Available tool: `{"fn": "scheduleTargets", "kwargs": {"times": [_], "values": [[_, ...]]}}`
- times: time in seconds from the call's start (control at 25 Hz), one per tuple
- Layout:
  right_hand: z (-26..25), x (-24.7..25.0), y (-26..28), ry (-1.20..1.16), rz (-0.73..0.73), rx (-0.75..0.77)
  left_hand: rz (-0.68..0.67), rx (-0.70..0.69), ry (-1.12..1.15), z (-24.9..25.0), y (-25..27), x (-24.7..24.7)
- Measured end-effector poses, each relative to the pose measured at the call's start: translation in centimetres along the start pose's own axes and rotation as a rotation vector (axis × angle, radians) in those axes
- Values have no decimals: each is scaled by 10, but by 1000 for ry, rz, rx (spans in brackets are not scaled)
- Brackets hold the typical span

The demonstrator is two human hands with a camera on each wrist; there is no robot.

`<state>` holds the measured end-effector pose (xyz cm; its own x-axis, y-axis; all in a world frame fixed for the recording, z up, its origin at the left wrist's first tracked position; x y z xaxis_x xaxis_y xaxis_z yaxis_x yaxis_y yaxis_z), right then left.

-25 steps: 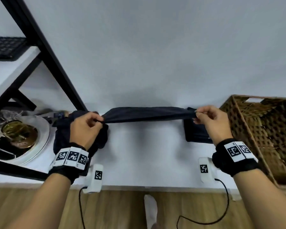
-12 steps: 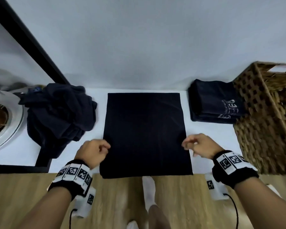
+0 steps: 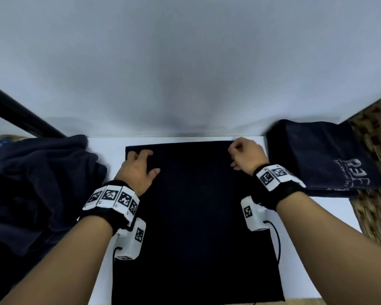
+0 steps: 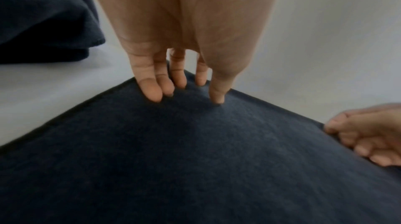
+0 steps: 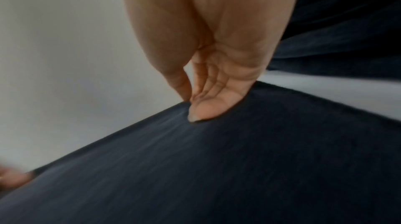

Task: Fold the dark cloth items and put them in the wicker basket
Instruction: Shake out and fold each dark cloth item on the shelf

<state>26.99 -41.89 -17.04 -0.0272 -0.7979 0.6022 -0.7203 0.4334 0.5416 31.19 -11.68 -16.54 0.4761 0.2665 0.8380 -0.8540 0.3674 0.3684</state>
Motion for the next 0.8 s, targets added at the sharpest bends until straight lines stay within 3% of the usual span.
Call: {"fn": "scheduleTargets", "kwargs": {"times": [0.08, 0.16, 0.28, 0.36, 0.48, 0.64, 0.72, 0.8], "values": [[11, 31, -14, 57, 180, -56, 34, 24, 38, -10, 0, 4], [2, 47, -8, 182, 322, 11, 104, 28, 42, -12, -3, 17], [-22, 25, 7, 251, 247, 190, 143, 9, -98, -13, -12, 32], [-18, 24, 2, 274, 234, 149, 90, -1, -168, -21, -17, 31], [-14, 44, -6, 369, 306, 109, 120, 2, -171, -29, -27, 39], [-17, 26, -9, 590, 173, 105, 62, 35, -224, -32, -40, 46], [-19, 30, -11, 611, 183, 79, 11, 48, -259, -31, -43, 51], [-30, 44, -4, 527, 228, 95, 117, 46, -197, -27, -40, 72]]}}
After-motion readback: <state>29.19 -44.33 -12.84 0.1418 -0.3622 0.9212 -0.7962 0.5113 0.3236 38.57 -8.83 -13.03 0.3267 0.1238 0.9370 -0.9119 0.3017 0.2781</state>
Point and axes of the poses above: each hand's wrist, its own y-axis away from the middle knuckle, its own x-axis out of the back of the hand, z = x × y, the point moved 10 cm from there along -y, towards the middle knuckle, and after that the axes turned 10 degrees about -x, right-handed, at the moved point
